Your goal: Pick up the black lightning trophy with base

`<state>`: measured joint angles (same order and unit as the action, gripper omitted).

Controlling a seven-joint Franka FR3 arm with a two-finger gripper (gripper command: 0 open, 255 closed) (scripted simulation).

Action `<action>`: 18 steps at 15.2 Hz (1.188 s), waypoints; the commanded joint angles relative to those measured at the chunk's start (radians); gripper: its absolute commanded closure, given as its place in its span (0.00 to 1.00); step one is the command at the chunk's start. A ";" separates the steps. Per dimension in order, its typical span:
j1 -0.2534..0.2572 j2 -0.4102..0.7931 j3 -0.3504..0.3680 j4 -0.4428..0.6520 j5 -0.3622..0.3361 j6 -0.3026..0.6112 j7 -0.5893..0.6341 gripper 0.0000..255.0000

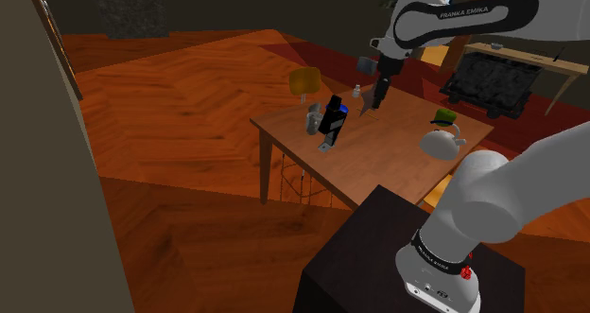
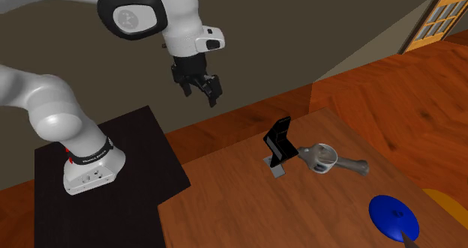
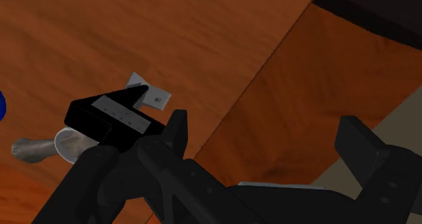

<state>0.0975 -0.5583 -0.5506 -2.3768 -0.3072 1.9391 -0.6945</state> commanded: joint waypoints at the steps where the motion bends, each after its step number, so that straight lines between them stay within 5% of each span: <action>1: 0.027 0.066 -0.069 0.028 0.003 0.046 -0.109 0.00; 6: 0.122 0.275 -0.244 0.131 0.093 0.148 -0.391 0.00; 11: 0.199 0.575 -0.396 0.274 0.353 0.210 -0.762 0.00; 14: 0.138 0.777 -0.381 0.385 0.547 0.200 -0.990 0.00; 18: -0.008 0.981 -0.275 0.555 0.697 0.162 -1.193 0.00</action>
<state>0.1216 0.3743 -0.8499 -1.8651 0.3548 2.1126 -1.8365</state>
